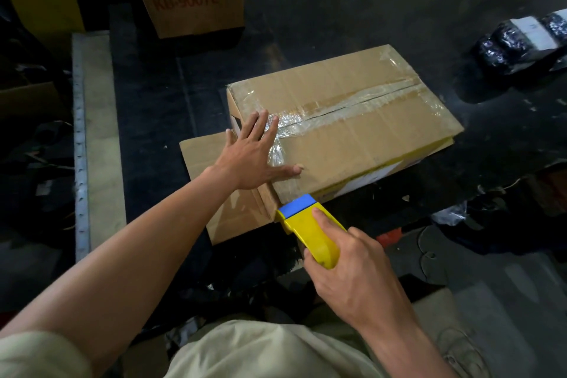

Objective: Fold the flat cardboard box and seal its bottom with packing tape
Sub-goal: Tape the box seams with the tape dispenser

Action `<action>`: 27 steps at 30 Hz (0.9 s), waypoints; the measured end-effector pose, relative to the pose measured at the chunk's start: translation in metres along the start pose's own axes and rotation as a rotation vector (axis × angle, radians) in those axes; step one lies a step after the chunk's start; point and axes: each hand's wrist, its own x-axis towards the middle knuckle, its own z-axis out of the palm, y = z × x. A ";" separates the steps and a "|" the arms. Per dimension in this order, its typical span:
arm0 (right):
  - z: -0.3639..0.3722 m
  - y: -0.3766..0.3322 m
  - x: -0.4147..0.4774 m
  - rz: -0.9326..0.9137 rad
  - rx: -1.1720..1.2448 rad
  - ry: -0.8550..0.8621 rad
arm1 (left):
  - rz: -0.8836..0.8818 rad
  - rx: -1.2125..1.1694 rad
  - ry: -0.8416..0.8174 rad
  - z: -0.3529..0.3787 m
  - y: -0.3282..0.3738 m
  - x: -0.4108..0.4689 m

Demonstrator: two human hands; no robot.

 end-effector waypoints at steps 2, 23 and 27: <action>-0.001 0.002 -0.004 0.008 0.007 -0.013 | -0.006 -0.002 0.003 -0.001 0.000 -0.001; 0.013 0.000 0.023 0.071 -0.022 -0.026 | -0.010 0.050 -0.061 -0.002 0.002 0.003; 0.006 -0.001 0.029 0.053 -0.022 -0.042 | -0.020 0.073 -0.058 -0.003 0.002 0.003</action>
